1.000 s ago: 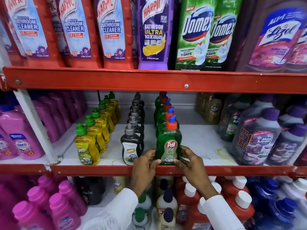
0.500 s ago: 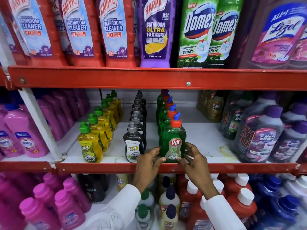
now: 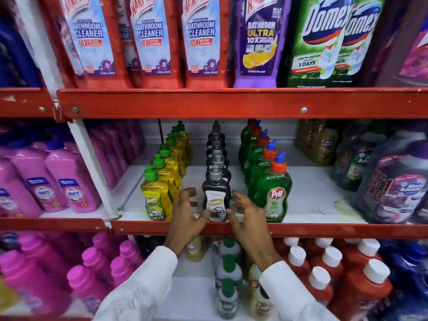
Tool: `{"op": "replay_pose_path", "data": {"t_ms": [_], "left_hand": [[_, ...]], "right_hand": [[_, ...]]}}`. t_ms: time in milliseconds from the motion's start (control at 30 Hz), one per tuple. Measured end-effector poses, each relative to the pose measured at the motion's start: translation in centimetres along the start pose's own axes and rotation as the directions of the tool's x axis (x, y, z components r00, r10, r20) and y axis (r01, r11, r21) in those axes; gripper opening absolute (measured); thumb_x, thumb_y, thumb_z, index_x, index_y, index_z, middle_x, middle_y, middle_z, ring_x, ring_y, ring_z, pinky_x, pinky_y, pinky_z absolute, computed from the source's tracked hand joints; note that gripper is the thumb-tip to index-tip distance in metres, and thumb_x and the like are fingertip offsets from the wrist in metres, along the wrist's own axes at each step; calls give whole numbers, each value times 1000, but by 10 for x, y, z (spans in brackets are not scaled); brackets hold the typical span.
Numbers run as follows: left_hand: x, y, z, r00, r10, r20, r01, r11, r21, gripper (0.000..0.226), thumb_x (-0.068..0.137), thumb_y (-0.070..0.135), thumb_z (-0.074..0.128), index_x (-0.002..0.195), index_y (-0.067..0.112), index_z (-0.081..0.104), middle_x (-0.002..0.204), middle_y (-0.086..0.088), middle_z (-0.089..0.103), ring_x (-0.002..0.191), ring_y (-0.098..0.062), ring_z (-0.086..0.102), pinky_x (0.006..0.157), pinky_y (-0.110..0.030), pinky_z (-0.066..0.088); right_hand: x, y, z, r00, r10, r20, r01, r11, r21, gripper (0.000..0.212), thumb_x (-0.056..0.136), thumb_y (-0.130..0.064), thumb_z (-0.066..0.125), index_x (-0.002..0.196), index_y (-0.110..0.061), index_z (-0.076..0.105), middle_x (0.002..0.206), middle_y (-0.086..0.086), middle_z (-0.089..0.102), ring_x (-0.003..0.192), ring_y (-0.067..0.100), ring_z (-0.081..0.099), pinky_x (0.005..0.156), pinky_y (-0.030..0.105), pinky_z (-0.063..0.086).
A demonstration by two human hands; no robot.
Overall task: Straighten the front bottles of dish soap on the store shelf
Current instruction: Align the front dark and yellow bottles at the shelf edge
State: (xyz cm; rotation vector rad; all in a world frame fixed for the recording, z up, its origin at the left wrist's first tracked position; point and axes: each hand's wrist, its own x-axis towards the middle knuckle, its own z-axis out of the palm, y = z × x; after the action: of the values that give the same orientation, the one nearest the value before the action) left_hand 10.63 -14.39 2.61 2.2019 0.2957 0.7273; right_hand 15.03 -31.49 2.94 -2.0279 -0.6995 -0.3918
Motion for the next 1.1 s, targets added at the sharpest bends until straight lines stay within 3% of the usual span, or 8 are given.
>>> {"op": "replay_pose_path", "data": {"t_ms": [267, 567, 700, 800, 867, 967, 1033, 1100], "left_hand": [[4, -14, 2, 988, 74, 138, -65, 996, -68, 34, 76, 13, 75, 107, 12, 64, 102, -4, 77, 89, -10, 72, 85, -39, 61], [4, -18, 1, 984, 85, 157, -61, 986, -154, 36, 74, 16, 83, 106, 11, 67, 100, -2, 77, 82, -1, 71, 76, -14, 56], [4, -17, 1, 985, 88, 146, -65, 986, -151, 38, 74, 17, 84, 108, 12, 68, 102, -1, 77, 84, 2, 70, 74, -8, 53], [1, -14, -4, 984, 91, 155, -66, 985, -160, 41, 78, 16, 80, 116, 13, 65, 112, -4, 75, 97, -4, 70, 87, -19, 56], [-8, -12, -12, 991, 108, 81, -98, 988, -120, 37, 82, 15, 75, 118, 15, 65, 114, -3, 74, 102, -9, 69, 92, -27, 56], [-29, -8, -36, 957, 214, -196, -223, 975, -24, 16, 84, 15, 63, 96, 17, 73, 95, 2, 75, 87, -8, 66, 84, -21, 52], [-37, -10, -57, 906, 242, -346, -260, 966, -6, 17, 79, 16, 56, 87, 16, 71, 89, 4, 70, 84, -8, 62, 82, -13, 47], [-33, -22, -77, 864, 186, -468, -233, 972, -43, 16, 73, 9, 56, 87, 13, 65, 89, -1, 66, 82, -15, 61, 80, -18, 47]], "right_hand": [[6, 13, 5, 989, 88, 117, -81, 995, -58, 35, 92, -23, 66, 126, -16, 65, 120, 0, 73, 105, 9, 68, 88, 5, 39], [3, 18, 6, 982, 154, 108, -151, 988, -36, 35, 94, -20, 63, 129, -17, 62, 120, 2, 73, 108, 13, 69, 99, 34, 54], [3, 17, 6, 980, 166, 113, -164, 986, -24, 36, 94, -18, 63, 130, -16, 61, 122, 2, 72, 109, 12, 68, 99, 29, 53], [-3, 14, 8, 982, 185, 45, -188, 981, 51, 36, 92, -17, 67, 128, -17, 62, 120, -1, 72, 104, 5, 67, 92, 13, 52], [-11, 6, 9, 978, 175, -112, -162, 980, 115, 30, 89, -16, 71, 119, -18, 67, 114, -4, 73, 97, 0, 67, 86, 9, 53], [-21, -16, 13, 942, -20, -334, 47, 996, 74, 17, 84, -6, 73, 97, -15, 69, 93, -3, 72, 86, 1, 67, 79, 16, 55], [-22, -35, 26, 944, -104, -313, 133, 988, 75, 17, 82, -2, 73, 92, -14, 67, 90, -3, 71, 83, 4, 66, 77, 15, 52], [-19, -50, 47, 970, -111, -218, 142, 981, 130, 18, 82, -5, 73, 94, -16, 67, 91, -5, 71, 82, 2, 67, 77, 11, 50]]}}
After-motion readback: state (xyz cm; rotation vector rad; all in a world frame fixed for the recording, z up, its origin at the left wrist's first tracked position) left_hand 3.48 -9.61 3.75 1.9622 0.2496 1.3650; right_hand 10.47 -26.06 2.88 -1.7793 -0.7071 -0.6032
